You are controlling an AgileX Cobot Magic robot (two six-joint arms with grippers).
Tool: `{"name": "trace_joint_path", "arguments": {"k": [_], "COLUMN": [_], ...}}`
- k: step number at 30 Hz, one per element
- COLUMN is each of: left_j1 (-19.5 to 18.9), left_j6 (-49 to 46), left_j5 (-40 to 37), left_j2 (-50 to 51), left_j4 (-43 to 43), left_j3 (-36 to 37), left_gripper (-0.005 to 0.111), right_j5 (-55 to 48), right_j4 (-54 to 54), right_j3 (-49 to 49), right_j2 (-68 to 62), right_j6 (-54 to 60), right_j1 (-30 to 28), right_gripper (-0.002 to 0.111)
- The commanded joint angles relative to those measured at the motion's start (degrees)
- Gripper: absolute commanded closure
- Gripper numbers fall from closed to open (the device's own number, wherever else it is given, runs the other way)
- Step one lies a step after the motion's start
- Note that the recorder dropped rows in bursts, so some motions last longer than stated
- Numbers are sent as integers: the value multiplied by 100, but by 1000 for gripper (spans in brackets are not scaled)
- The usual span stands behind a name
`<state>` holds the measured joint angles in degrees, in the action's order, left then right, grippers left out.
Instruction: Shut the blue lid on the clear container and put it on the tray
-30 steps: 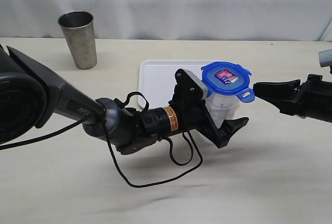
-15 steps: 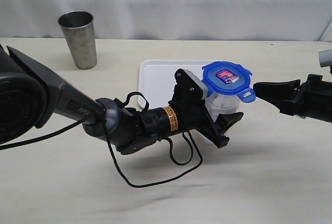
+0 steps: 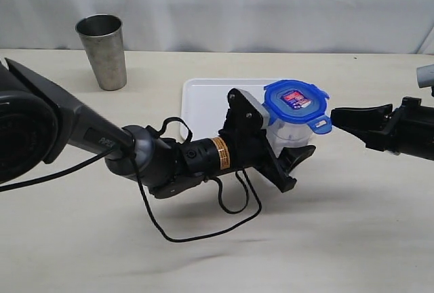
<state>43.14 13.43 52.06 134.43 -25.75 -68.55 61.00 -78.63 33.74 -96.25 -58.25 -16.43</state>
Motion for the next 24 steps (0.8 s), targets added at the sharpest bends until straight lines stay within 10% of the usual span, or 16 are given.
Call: {"name": "trace_joint_path", "arguments": {"k": [1,13,24], "left_j1": [-339,-1381,-2178], "left_j6": [37,1724,2193], "left_j5": [17,1461,1790], "left_j2": [-31,-31,-246], "left_j4": [-788,-3654,-5385], "left_j3": [-23,-23,-23], "left_gripper": [107,107,107], "right_j5": [16,80,-301], "right_j4": [23,123,439], "right_j3": [9,9,31], "right_j2": [9,9,21], "right_j6": [2,2,-255], "right_j1": [-8,-8,393], "right_gripper": [104,103,76]}}
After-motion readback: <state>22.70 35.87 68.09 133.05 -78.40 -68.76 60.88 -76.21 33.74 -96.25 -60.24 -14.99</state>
